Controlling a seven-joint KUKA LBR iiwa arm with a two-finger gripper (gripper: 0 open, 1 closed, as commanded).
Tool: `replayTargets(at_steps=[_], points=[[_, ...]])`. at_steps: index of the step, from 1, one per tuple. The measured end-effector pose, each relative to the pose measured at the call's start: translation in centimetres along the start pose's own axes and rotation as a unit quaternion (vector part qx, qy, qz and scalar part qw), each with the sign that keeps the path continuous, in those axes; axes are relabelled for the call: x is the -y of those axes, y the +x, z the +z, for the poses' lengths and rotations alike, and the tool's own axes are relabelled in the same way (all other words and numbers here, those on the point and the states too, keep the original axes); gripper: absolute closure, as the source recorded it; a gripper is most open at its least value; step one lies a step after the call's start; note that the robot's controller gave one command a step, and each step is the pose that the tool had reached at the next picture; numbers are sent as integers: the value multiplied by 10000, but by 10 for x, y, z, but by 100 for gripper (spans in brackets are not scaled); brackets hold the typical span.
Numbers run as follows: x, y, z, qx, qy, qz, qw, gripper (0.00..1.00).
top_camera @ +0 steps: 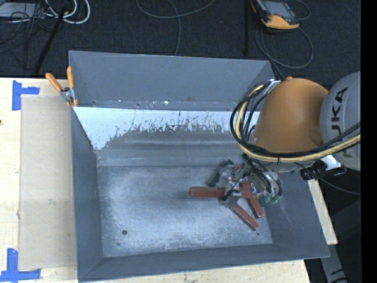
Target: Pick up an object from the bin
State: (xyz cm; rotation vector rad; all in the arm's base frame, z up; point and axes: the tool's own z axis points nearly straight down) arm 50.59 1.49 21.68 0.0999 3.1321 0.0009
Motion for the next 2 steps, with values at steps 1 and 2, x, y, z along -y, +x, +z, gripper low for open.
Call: replayTargets(at_steps=[1, 2], points=[[32, -27, 19, -34, -1, -1693, 9856, 100], [68, -35, -115, 11, 9, -2579, 9662, 100]])
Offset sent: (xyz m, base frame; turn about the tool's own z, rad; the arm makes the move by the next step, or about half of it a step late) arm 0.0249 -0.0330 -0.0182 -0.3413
